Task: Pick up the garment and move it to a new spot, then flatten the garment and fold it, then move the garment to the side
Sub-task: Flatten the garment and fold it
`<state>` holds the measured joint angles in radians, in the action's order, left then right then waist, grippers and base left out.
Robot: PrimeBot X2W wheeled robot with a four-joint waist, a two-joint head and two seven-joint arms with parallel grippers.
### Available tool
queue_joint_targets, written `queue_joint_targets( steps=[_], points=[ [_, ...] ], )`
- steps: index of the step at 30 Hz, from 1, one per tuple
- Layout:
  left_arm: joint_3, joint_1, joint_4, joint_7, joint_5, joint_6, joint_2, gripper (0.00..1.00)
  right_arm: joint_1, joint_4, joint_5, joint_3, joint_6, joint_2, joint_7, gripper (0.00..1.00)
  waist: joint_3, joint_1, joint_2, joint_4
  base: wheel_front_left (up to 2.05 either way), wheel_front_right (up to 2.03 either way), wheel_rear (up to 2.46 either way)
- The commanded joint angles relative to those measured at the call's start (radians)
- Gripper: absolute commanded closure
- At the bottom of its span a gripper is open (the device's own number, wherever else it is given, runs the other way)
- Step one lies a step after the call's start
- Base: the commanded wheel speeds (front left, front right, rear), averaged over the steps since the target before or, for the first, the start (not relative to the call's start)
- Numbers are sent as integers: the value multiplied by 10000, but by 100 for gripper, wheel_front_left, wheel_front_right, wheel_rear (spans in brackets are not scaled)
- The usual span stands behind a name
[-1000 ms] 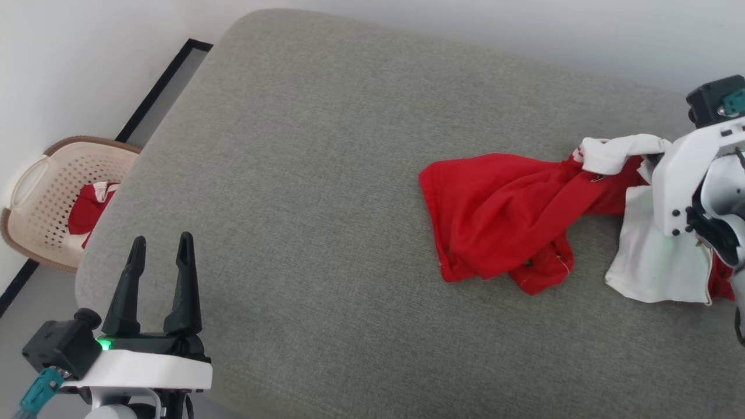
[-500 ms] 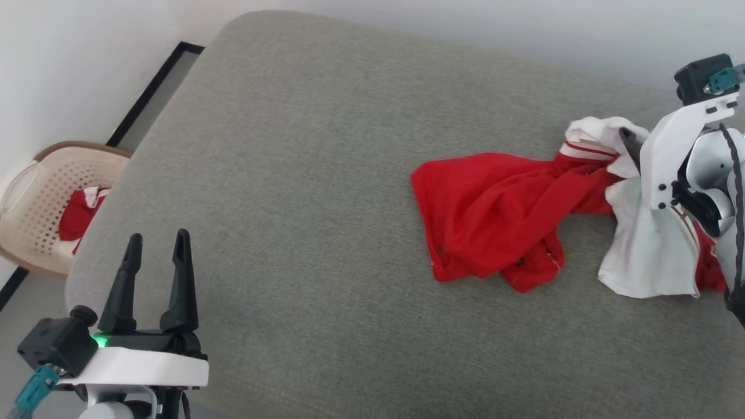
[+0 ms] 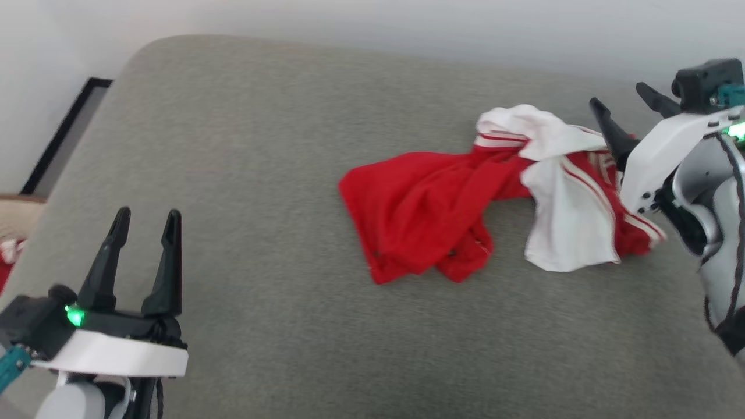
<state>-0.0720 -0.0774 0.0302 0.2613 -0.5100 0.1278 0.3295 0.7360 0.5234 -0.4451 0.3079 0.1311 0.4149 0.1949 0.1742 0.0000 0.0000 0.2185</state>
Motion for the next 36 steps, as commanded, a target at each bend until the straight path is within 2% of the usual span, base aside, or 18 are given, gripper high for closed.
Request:
queue_joint_targets(
  steps=[1, 3, 5, 13, 21, 27, 35, 36],
  points=[
    [-223, -294, 18, 10, -200, 33, 312, 0, -372, -315, 125, -104, -7, -178, -163, 0, -31, 0, 0, -546, 0, 0, 0],
    [-525, -541, 64, -189, -380, 33, 749, 0, -762, -788, 335, -312, -7, -393, -381, 0, -19, 0, 0, -918, 0, 0, 0],
    [-701, -719, 104, -310, -504, 33, 955, 0, -983, -1039, 392, -471, -7, -509, -529, 0, -6, 0, 0, -1076, 0, 0, 0],
    [-1843, -2262, 367, -1582, -1382, 33, 2532, 0, -2586, -2825, 1519, -1389, -7, -1729, -1695, 0, 164, 0, 0, -2519, 0, 0, 0],
    [-3484, -4223, 195, -3139, -2483, 33, 3725, 0, -3871, -4267, 2493, -2044, -7, -2772, -2426, 0, 321, 0, 0, -3785, 0, 0, 0],
    [-4875, -5708, -359, -4327, -3239, 24, 4217, 0, -4511, -4805, 2654, -2166, -7, -3272, -2609, 0, 522, 0, 0, -4628, 0, 0, 0],
    [-6685, -7755, -1494, -5794, -3801, 22, 4519, 0, -4729, -4950, 2391, -2123, -7, -3525, -2772, 0, 1077, 0, 0, -5441, 0, 0, 0],
    [-7374, -8594, -2092, -6105, -3737, 22, 4718, 0, -4663, -4882, 2258, -2038, -7, -3608, -2930, 0, 1448, 0, 0, -5779, 0, 0, 0]
  ],
)
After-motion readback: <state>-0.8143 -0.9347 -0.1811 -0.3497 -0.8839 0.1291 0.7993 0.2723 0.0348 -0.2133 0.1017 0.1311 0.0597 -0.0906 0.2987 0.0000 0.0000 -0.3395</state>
